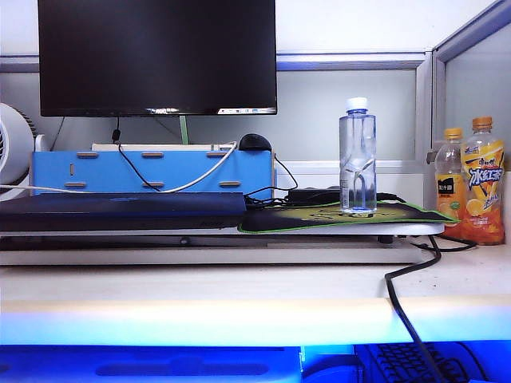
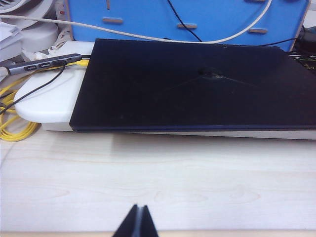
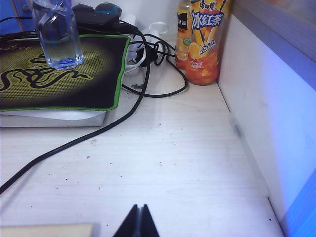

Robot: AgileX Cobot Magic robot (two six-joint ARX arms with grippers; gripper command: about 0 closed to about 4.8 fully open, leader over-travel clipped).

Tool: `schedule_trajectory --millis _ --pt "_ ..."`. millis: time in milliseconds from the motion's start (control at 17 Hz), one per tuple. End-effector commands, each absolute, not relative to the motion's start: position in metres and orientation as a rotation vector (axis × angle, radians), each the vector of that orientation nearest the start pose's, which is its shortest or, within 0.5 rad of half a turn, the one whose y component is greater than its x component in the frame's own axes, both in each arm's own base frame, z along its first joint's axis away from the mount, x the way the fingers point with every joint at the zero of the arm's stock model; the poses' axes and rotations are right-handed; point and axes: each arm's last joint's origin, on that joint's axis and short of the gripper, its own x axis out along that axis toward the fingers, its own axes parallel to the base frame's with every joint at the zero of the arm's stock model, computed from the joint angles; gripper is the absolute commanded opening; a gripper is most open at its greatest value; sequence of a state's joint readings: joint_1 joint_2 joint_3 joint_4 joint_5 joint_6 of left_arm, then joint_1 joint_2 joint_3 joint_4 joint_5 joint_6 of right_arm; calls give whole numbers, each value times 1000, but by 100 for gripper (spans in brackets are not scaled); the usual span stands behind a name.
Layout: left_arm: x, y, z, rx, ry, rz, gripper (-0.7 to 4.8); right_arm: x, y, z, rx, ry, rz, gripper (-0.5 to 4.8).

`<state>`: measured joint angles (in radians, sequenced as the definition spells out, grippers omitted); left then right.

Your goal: Pick up the mineral water bottle and place it on the laptop.

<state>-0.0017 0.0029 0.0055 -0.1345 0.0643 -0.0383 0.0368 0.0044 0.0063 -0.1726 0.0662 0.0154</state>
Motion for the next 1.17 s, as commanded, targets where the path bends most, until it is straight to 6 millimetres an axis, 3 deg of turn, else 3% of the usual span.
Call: schedule_trajectory --millis 59,646,763,880,998,1174 --pt "97 -2 154 -41 122 -66 -2 96 2 149 9 164 -33 -5" --pt "97 -2 154 -41 122 -66 -2 97 2 151 17 144 -33 -5" --pt "97 -2 154 -41 122 -66 -2 97 2 155 171 106 -41 -5" --pt "97 -2 154 -41 122 -66 -2 95 3 161 287 118 9 -5" --pt "97 -2 154 -42 122 -67 -2 93 7 171 307 116 148 -5" --pt "97 -2 154 -42 122 -67 -2 87 8 194 315 60 212 -5"
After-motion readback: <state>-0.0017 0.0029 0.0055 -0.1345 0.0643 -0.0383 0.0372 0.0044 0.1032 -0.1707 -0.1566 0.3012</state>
